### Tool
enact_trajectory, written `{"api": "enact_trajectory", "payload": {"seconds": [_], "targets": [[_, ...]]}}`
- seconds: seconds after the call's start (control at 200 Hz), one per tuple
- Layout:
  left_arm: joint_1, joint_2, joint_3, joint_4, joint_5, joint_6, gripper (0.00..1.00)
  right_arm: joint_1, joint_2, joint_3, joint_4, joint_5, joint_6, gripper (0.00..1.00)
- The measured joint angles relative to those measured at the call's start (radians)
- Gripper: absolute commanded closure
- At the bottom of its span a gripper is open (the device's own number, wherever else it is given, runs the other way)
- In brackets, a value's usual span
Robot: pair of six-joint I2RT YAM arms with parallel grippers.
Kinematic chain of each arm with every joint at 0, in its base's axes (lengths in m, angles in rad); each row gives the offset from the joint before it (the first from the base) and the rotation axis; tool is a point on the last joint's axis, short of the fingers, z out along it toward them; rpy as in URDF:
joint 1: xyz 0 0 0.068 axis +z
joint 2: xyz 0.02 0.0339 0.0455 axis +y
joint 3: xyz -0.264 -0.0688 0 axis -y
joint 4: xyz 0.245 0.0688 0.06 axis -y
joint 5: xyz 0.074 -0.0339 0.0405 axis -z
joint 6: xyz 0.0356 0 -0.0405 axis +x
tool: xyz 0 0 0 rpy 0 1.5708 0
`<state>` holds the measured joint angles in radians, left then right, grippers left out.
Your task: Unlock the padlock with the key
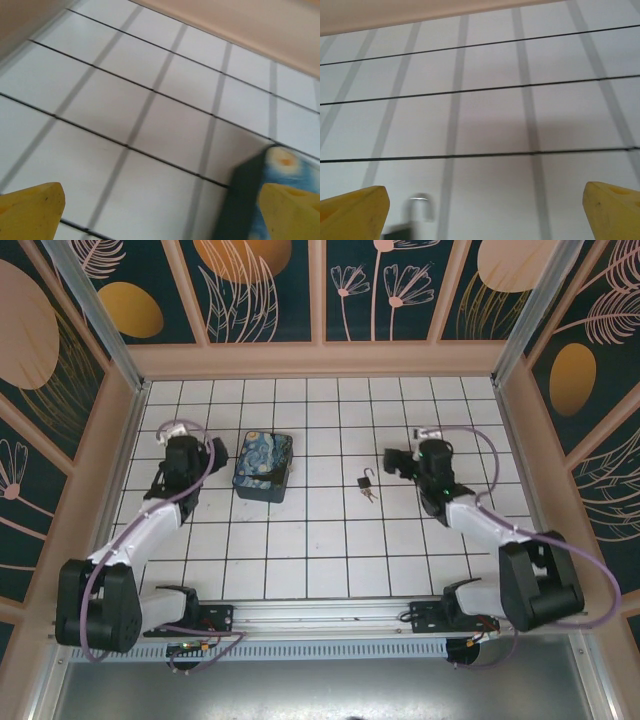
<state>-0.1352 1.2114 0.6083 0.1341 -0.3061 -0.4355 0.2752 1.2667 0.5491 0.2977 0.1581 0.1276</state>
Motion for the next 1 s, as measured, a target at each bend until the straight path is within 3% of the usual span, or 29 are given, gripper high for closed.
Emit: {"api": "enact_trajectory", "payload": {"seconds": [0.12,0.25,0.49,0.656,1.001], "targets": [[0.005,0.010,-0.200,0.283,-0.106,0.105,0.01,-0.121,-0.005,-0.073,0.100,0.045,-0.030,0.01],[0.013,0.086,-0.349,0.558,-0.158,0.206,0.01,-0.220,0.016,-0.244,0.391,0.041,-0.051,0.01],[0.076,0.270,-0.397,1.015,-0.078,0.302,0.01,-0.306,0.271,-0.390,0.890,-0.064,-0.067,0.01],[0.082,0.310,-0.395,1.079,0.010,0.336,0.01,-0.309,0.290,-0.381,0.971,-0.104,-0.070,0.01],[0.084,0.310,-0.394,1.118,0.045,0.347,0.01,-0.308,0.290,-0.370,1.009,-0.103,-0.070,0.01]]}}
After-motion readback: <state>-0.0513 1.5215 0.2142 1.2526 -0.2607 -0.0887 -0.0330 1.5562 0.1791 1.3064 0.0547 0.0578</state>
